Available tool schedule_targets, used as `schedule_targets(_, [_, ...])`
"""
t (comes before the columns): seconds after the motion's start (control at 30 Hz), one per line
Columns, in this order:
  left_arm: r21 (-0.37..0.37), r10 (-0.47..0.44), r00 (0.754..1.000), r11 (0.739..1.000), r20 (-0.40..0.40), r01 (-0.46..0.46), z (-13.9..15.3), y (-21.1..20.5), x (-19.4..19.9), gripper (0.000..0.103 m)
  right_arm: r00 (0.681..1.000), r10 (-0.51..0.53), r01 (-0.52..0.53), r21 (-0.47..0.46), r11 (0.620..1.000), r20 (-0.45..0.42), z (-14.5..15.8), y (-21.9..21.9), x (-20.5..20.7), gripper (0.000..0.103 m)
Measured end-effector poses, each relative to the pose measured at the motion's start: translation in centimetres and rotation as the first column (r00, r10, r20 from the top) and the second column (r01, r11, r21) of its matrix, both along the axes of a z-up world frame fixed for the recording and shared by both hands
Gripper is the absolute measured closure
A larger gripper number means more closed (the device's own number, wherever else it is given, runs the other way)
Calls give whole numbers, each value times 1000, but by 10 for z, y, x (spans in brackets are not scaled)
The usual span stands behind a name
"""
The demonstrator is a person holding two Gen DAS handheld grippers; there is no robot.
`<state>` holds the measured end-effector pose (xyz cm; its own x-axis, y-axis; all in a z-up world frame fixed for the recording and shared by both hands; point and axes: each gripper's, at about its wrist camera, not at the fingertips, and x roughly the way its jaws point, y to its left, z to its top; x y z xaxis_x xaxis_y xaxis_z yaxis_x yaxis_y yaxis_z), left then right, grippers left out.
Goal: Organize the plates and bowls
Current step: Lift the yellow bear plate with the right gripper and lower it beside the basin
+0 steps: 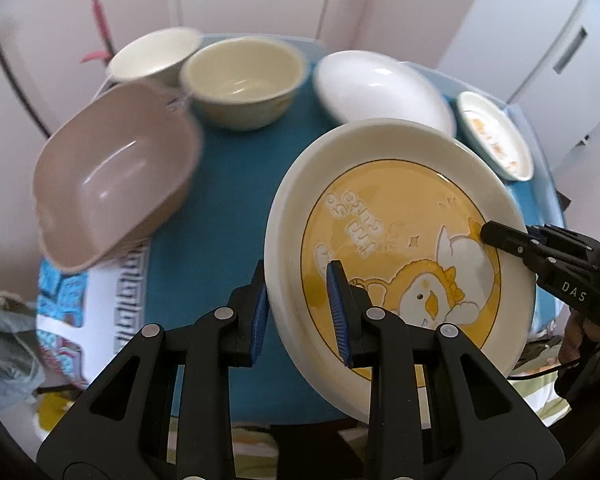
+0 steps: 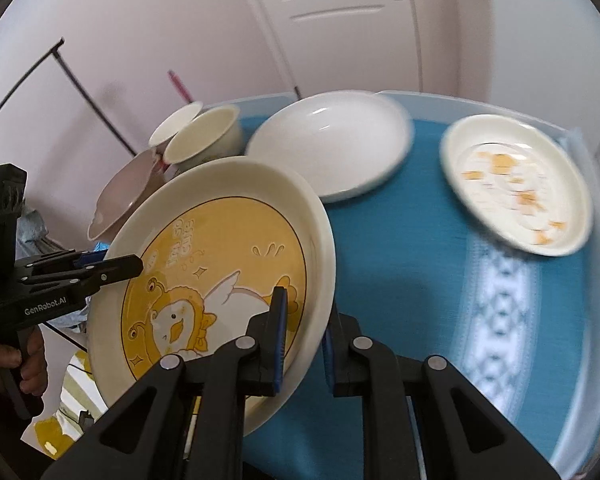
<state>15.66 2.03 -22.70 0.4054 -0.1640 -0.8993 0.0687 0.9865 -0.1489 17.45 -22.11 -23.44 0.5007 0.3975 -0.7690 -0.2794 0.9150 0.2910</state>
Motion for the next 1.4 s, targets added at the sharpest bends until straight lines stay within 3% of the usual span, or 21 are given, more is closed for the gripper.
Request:
schedule_targets(0.23, [15, -1, 999, 1000, -43, 2, -33, 49, -4, 78, 1000, 17, -17, -4, 1000, -19, -27, 50, 12, 88])
schedule_targets(0.47, [13, -15, 1000, 1000, 2, 15, -36, 57, -7, 78, 999, -11, 11, -4, 1000, -37, -43, 55, 17, 88])
schedule_targets(0.73, [-6, -24, 999, 1000, -29, 23, -46, 61, 5, 78, 999, -25, 24, -26, 999, -42, -41, 62, 19, 88])
schedule_targets(1.0, [46, -21, 999, 999, -35, 22, -50, 48, 9, 78, 998, -43, 43, -10, 999, -51, -43, 63, 22, 88])
schedule_targets(1.1, [67, -15, 999, 998, -46, 18, -49, 45, 8, 78, 997, -62, 61, -16, 998, -44, -40, 59, 19, 86])
schedule_targets(1.23, [59, 2, 997, 998, -72, 2, -41, 45, -1, 78, 995, -80, 79, -14, 997, -52, -26, 50, 15, 65])
schedule_targets(1.4, [41, 14, 1000, 999, -14, -13, 1, 51, -17, 78, 995, -103, 103, -14, 995, -14, 18, 40, 6, 63])
